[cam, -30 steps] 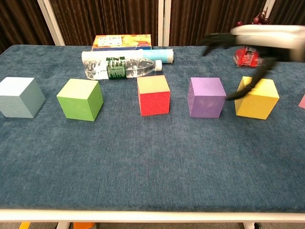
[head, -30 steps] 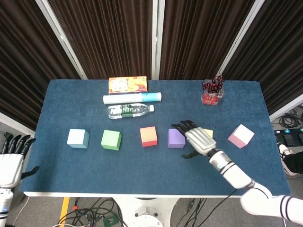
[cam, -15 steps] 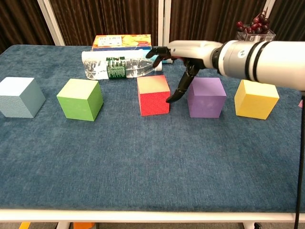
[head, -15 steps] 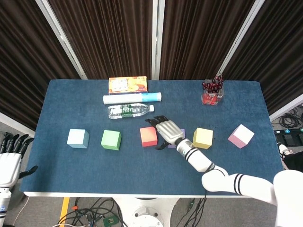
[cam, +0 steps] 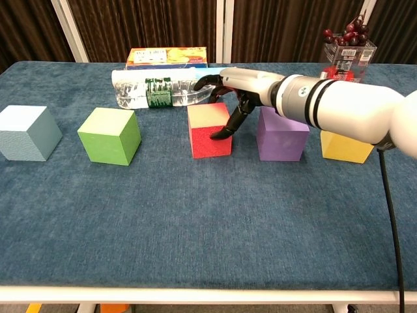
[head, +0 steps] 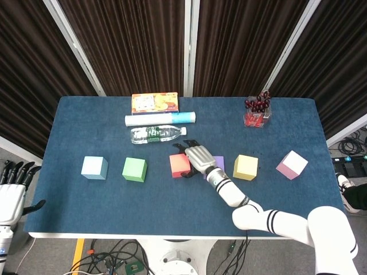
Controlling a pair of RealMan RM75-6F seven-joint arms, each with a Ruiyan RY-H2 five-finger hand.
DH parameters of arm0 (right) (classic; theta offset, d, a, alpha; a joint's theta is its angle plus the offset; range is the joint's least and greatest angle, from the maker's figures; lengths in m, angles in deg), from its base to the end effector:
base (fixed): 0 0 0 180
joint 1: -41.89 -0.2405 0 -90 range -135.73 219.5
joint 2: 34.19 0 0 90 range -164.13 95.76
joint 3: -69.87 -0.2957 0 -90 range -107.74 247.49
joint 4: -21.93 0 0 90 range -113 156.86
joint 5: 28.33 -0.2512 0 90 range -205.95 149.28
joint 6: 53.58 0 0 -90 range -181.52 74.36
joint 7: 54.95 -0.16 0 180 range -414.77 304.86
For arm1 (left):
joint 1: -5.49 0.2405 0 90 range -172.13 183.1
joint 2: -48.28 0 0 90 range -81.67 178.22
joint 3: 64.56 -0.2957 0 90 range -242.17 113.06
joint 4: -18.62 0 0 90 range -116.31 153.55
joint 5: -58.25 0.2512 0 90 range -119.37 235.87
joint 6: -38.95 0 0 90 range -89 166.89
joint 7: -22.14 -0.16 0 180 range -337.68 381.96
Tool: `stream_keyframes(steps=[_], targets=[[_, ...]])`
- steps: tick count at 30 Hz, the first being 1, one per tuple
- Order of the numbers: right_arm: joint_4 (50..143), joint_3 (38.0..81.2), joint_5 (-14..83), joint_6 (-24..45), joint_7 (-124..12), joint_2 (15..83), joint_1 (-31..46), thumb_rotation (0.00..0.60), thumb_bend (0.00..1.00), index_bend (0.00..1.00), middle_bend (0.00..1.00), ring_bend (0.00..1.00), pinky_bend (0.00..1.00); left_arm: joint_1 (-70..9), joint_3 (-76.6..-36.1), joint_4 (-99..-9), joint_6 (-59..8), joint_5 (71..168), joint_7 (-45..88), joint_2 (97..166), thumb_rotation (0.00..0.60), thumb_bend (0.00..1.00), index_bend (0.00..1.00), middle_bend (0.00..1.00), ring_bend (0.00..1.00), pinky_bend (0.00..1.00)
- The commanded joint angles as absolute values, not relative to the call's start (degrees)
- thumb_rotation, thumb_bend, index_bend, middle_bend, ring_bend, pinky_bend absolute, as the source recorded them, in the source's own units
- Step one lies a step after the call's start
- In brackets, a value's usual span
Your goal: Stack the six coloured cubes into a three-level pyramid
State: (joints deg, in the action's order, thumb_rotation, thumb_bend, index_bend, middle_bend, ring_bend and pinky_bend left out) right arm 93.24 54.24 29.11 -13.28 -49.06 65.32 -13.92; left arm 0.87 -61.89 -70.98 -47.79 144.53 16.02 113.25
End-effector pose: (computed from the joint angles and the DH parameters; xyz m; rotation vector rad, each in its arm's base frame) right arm -0.0873 -0.4389 -0.1325 1.9637 -1.2540 1.0282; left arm -0.3707 0.2019 0.1420 -1.4115 -0.7773 -0.8167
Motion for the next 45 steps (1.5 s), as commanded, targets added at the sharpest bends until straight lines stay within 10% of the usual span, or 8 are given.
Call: stream_keyframes(steps=[1,21,28,34,45], targets=[[92.21,54.23,30.62,-10.85,-49.84,66.73,-13.25,0.6,0.16,0.2,0.38,0.1,0.02,0.94,-61.92,-70.85,-47.98,144.68,16.27,113.26,0.6,0.0,0.19,0.13,0.05,0.0],[101.24,54.47,21.13,0.45,-36.51,68.2,-9.06,0.6,0.19,0.24,0.42,0.13,0.02,0.4,-62.22,-69.48,-47.1,145.14,18.69,113.6,0.6,0.0,0.19,0.13,0.05,0.0],[102.29,54.98,20.13,-1.49,-35.37,67.28,-9.22,0.6,0.17,0.04,0.2,0.03,0.0,0.58,-62.22,-68.98,-47.51,145.14,19.04,113.9,0.6,0.0,0.19,0.13,0.05,0.0],[108.54,55.82,20.73,-0.9,-34.7,62.4,-7.74,0.6,0.12,0.0,0.0,0.0,0.0,0.47,-62.06,-68.81,-47.97,145.57,18.86,114.02,0.6,0.0,0.19,0.13,0.05,0.0],[116.88,59.92,29.6,-1.71,-41.87,45.18,-1.12,0.6,0.12,0.0,0.13,0.0,0.0,-0.04,-62.15,-70.65,-47.47,146.01,17.99,113.01,0.6,0.0,0.19,0.13,0.05,0.0]])
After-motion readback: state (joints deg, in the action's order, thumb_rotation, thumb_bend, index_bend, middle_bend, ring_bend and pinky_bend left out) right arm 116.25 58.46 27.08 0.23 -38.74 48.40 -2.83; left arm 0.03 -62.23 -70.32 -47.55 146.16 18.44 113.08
